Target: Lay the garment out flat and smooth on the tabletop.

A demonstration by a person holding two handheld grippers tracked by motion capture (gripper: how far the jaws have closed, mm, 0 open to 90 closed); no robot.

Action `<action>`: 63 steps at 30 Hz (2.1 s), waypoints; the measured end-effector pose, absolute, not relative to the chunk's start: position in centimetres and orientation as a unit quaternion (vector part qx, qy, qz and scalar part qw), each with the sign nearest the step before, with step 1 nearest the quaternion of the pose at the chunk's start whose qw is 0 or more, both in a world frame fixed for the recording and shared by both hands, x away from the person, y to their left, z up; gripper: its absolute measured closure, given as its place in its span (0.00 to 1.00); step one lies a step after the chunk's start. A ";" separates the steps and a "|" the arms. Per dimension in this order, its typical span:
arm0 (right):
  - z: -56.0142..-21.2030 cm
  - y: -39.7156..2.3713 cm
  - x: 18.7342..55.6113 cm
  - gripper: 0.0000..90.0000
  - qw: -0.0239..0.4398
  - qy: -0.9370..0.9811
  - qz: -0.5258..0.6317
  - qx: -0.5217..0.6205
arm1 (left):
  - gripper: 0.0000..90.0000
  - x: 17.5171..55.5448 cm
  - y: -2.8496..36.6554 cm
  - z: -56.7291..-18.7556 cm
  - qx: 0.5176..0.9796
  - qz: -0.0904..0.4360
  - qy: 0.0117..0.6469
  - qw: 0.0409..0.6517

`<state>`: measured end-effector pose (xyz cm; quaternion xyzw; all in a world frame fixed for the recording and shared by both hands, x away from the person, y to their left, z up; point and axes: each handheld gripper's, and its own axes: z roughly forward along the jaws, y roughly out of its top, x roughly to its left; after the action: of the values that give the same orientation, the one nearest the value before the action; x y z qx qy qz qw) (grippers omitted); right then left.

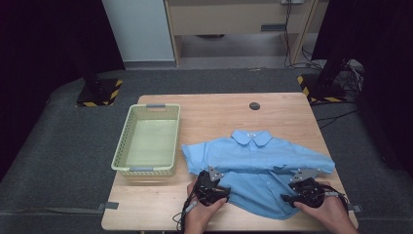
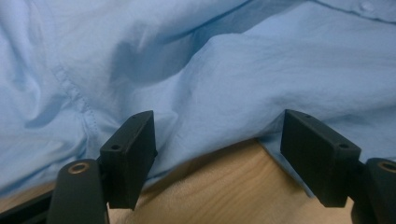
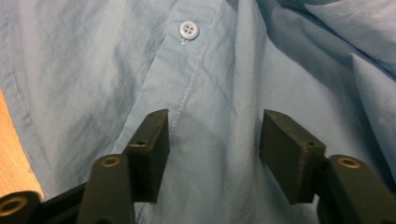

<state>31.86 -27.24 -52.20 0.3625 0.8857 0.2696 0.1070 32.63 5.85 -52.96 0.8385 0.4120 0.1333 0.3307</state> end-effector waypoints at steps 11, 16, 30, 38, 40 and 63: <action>-52.3 -26.0 33.7 0.69 0.123 0.869 0.283 0.386 | 0.33 36.2 5.7 -53.0 0.836 0.157 0.420 0.316; -52.3 -24.9 36.2 0.71 0.127 0.862 0.286 0.398 | 0.33 39.5 5.8 -52.9 0.828 0.165 0.438 0.309; -50.7 -27.8 36.8 1.00 0.147 0.850 0.314 0.396 | 0.37 38.0 6.1 -51.1 0.821 0.147 0.442 0.330; -50.8 -29.3 35.1 1.00 0.146 0.846 0.316 0.405 | 0.41 35.2 5.8 -51.7 0.817 0.119 0.442 0.350; -51.2 -28.6 35.2 1.00 0.139 0.851 0.304 0.404 | 0.41 34.9 5.7 -51.6 0.820 0.117 0.437 0.350; -51.0 -22.5 35.6 0.89 0.100 0.849 0.358 0.374 | 0.47 34.1 5.9 -52.7 0.825 0.113 0.436 0.340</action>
<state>35.60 -22.53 -51.04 0.3743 0.8494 0.3582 0.1002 34.13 5.94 -52.65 0.8251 0.4365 0.1130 0.3404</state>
